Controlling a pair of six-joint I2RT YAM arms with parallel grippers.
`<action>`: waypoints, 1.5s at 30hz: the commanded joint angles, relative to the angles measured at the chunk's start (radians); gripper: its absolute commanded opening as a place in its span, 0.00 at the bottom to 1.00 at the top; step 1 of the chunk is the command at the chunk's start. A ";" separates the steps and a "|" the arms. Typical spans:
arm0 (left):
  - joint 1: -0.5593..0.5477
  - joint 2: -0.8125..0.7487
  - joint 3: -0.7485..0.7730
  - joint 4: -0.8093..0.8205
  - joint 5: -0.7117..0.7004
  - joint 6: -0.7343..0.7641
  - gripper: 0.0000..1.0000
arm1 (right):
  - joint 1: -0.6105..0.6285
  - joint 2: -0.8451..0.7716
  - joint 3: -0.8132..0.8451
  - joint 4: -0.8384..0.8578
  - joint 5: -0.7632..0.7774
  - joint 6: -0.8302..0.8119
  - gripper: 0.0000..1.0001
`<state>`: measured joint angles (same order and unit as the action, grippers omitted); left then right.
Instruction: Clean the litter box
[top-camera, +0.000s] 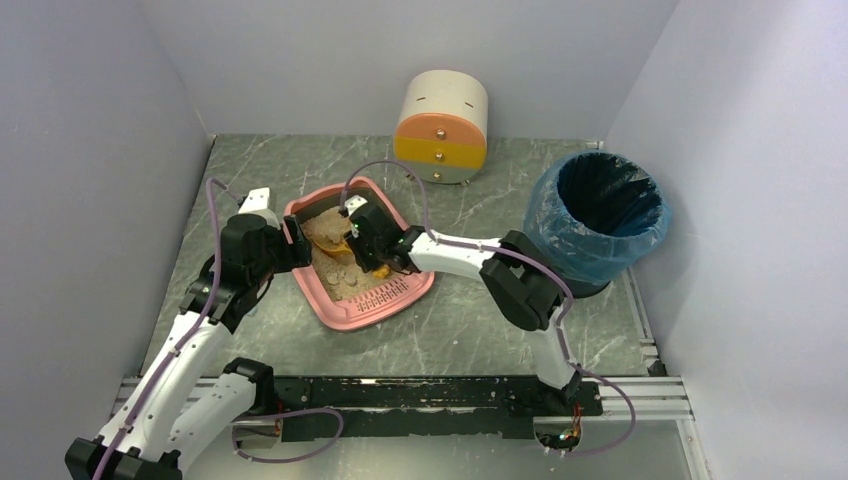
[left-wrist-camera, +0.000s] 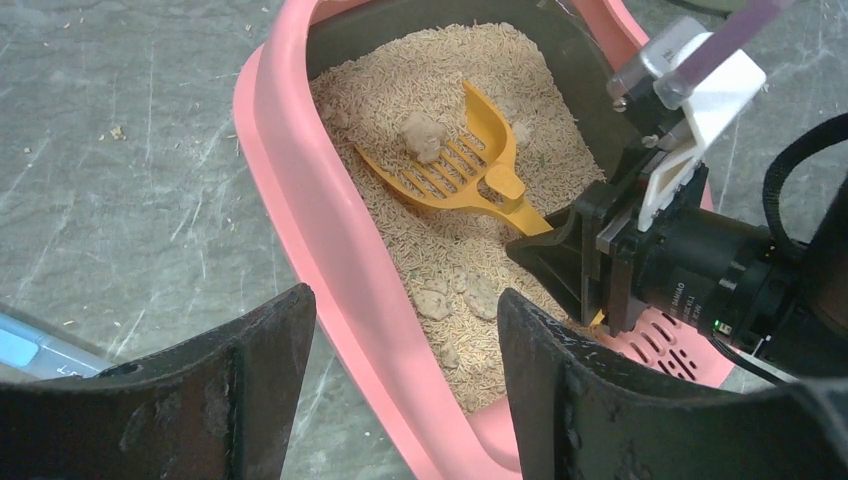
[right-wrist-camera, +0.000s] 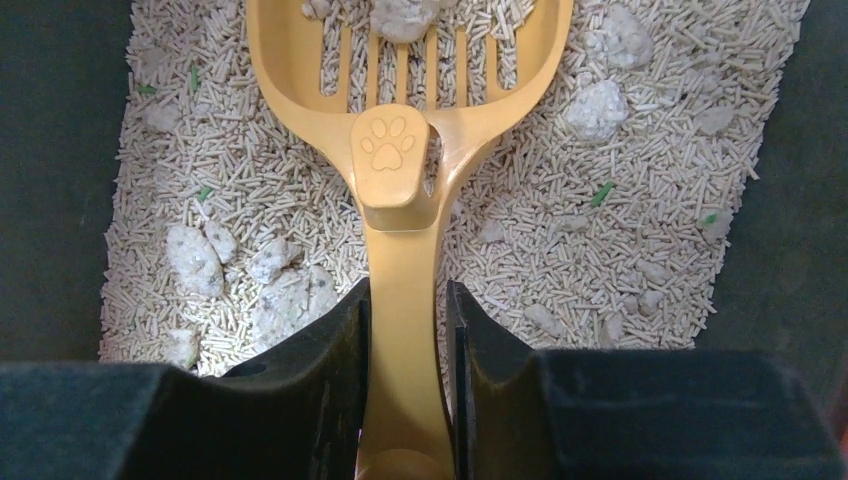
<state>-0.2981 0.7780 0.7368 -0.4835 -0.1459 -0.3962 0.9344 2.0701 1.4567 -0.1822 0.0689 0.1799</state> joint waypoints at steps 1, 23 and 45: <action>0.002 -0.017 0.006 0.009 -0.001 0.012 0.72 | -0.002 -0.068 -0.061 0.170 0.031 -0.027 0.00; 0.002 -0.069 0.052 0.047 0.076 0.030 0.98 | 0.000 -0.439 -0.322 0.204 0.040 -0.056 0.00; 0.002 -0.248 -0.063 0.133 -0.028 0.138 0.98 | 0.035 -0.730 -0.598 0.288 0.023 -0.238 0.00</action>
<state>-0.2981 0.5304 0.6662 -0.3862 -0.1276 -0.2779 0.9470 1.3849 0.9009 0.0177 0.0734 0.0048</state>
